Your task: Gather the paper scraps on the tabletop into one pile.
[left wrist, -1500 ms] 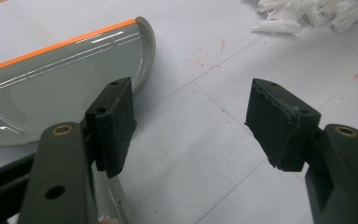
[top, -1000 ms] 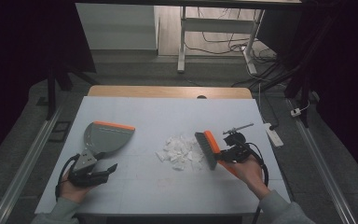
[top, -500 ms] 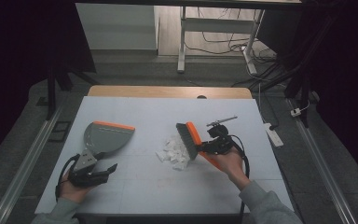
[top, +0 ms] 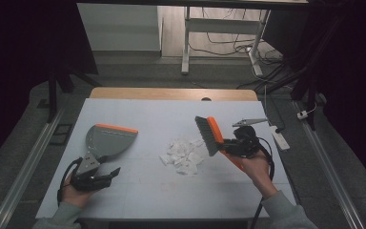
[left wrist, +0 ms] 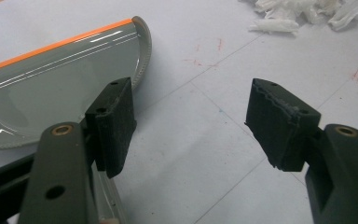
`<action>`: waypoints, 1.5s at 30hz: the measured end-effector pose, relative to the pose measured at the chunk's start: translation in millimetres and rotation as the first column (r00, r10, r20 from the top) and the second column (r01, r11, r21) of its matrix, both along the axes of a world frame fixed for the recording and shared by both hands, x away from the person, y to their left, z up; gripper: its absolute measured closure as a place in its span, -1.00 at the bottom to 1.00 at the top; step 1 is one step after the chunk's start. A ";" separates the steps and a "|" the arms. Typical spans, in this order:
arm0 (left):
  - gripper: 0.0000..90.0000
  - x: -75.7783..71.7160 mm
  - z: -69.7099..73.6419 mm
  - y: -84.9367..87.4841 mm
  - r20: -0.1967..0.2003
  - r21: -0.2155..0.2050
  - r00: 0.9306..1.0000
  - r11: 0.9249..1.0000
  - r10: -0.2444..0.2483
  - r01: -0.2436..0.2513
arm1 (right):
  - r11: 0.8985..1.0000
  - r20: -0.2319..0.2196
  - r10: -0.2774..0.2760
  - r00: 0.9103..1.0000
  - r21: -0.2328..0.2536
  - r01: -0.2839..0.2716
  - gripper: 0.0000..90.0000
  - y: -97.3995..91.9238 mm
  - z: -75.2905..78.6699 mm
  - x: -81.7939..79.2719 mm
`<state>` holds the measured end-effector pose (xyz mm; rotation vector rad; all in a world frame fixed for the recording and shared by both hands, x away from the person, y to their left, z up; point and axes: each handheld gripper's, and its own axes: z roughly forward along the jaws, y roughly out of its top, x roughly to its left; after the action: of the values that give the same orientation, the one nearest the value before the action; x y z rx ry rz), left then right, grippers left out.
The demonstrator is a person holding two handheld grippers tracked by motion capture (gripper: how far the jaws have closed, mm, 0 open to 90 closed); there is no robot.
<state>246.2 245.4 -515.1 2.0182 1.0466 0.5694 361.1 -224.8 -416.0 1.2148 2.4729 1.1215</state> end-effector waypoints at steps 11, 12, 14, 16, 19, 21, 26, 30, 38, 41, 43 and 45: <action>-0.26 0.8 -0.2 -0.7 -0.003 0.002 1.000 1.000 0.003 -0.003 | 0.998 0.036 -0.029 0.999 -0.048 0.031 0.57 -32.3 -22.7 -4.6; -0.26 0.9 -0.3 -0.8 -0.004 0.003 1.000 1.000 0.004 -0.004 | 0.998 0.040 -0.034 0.999 -0.055 0.036 0.57 -35.6 -23.6 -5.8; -0.26 1.0 -0.3 -1.0 -0.005 0.004 1.000 1.000 0.005 -0.005 | 0.998 0.048 -0.042 0.998 -0.053 0.044 0.57 -43.1 -25.6 -8.1; -0.26 1.1 -0.3 -1.1 -0.006 0.005 1.000 1.000 0.006 -0.006 | 0.997 0.057 -0.053 0.997 -0.057 0.056 0.57 -50.0 -27.2 -11.0; -0.26 1.2 -0.4 -1.3 -0.006 0.005 1.000 1.000 0.009 -0.009 | 0.996 0.065 -0.068 0.996 -0.056 0.071 0.57 -59.3 -30.2 -15.7; -0.26 1.4 -0.4 -1.3 -0.005 0.006 1.000 1.000 0.010 -0.009 | 0.995 0.072 -0.076 0.994 -0.052 0.080 0.57 -65.3 -32.1 -19.1; -0.26 1.8 0.0 -1.4 -0.004 0.004 1.000 1.000 0.011 -0.011 | 0.996 0.098 -0.082 0.992 -0.031 0.086 0.57 -77.8 -37.1 -27.6; -0.26 2.1 0.7 -2.2 -0.003 0.008 1.000 1.000 0.012 -0.012 | 0.997 0.118 -0.067 0.991 -0.028 0.071 0.57 -79.0 -39.9 -32.9; -0.26 2.5 1.1 -1.9 -0.002 0.003 1.000 1.000 0.011 -0.011 | 0.998 0.139 -0.054 0.989 -0.035 0.059 0.57 -76.8 -45.4 -34.1; -0.26 2.5 1.2 -1.8 -0.001 0.003 1.000 1.000 0.011 -0.011 | 0.998 0.142 -0.050 0.989 -0.031 0.054 0.57 -77.2 -47.3 -34.8; -0.26 2.4 1.4 -1.9 0.000 0.004 1.000 1.000 0.011 -0.011 | 0.998 0.147 -0.044 0.988 -0.036 0.050 0.57 -76.9 -48.5 -35.3; -0.26 2.4 1.5 -1.8 -0.001 0.004 1.000 1.000 0.011 -0.011 | 0.998 0.148 -0.045 0.988 -0.034 0.051 0.57 -76.4 -49.4 -35.6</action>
<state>248.6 243.6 -513.7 2.0171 1.0584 0.5770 325.5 -301.2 -465.5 1.1322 2.3329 1.1048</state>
